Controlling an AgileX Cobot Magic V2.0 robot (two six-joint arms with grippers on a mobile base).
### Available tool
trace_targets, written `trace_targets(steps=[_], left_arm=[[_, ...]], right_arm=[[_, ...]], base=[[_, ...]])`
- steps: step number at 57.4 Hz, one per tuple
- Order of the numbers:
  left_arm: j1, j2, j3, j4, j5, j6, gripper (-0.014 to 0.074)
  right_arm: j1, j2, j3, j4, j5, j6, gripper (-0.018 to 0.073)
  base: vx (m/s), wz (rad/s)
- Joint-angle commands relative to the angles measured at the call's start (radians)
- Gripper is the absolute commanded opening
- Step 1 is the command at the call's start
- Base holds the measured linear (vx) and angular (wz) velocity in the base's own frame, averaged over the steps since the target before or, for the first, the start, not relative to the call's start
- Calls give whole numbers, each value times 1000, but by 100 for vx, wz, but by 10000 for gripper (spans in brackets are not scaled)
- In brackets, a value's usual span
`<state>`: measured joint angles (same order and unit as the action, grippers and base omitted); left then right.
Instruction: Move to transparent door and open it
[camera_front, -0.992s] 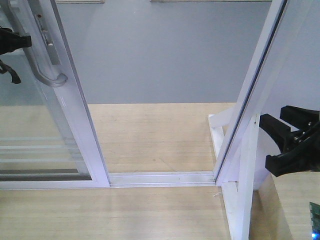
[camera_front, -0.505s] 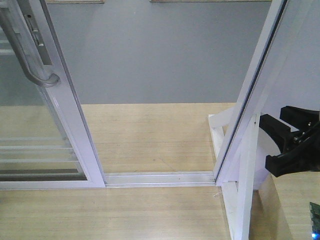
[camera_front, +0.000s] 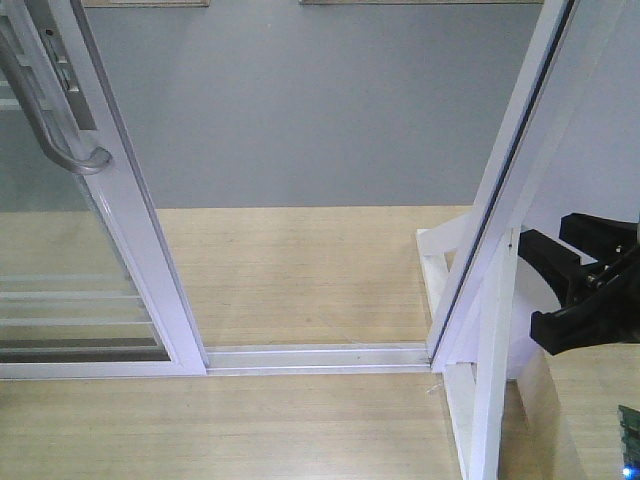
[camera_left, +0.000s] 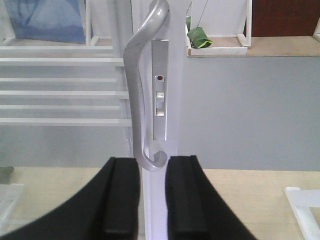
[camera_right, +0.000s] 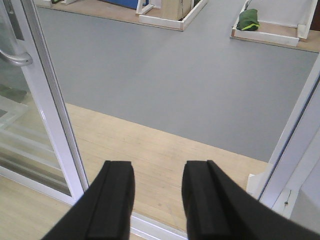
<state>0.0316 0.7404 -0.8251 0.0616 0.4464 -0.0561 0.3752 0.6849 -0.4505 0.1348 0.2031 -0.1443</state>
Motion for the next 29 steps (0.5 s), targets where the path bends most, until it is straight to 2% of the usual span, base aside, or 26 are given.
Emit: trace_targets(steps=[1, 8, 20, 25, 29], left_arm=[[-12, -61, 0, -38, -66, -6, 175], [-16, -178, 89, -52, -89, -5, -8], [-16, -406, 322, -41, -197, -3, -6], [-16, -513, 454, 1, -271, -3, -6], [-16, -587, 549, 1, -327, -3, -6]], right_arm=[[-4, -4, -28, -1, -74, 2, 320], [-4, -4, -28, -1, -74, 2, 320], [-4, -4, -28, -1, -74, 2, 320], [-4, -4, -28, -1, -74, 2, 320], [-4, -4, -28, -1, -74, 2, 320]], base=[[0, 0], [0, 0], [0, 0], [0, 0], [0, 0]])
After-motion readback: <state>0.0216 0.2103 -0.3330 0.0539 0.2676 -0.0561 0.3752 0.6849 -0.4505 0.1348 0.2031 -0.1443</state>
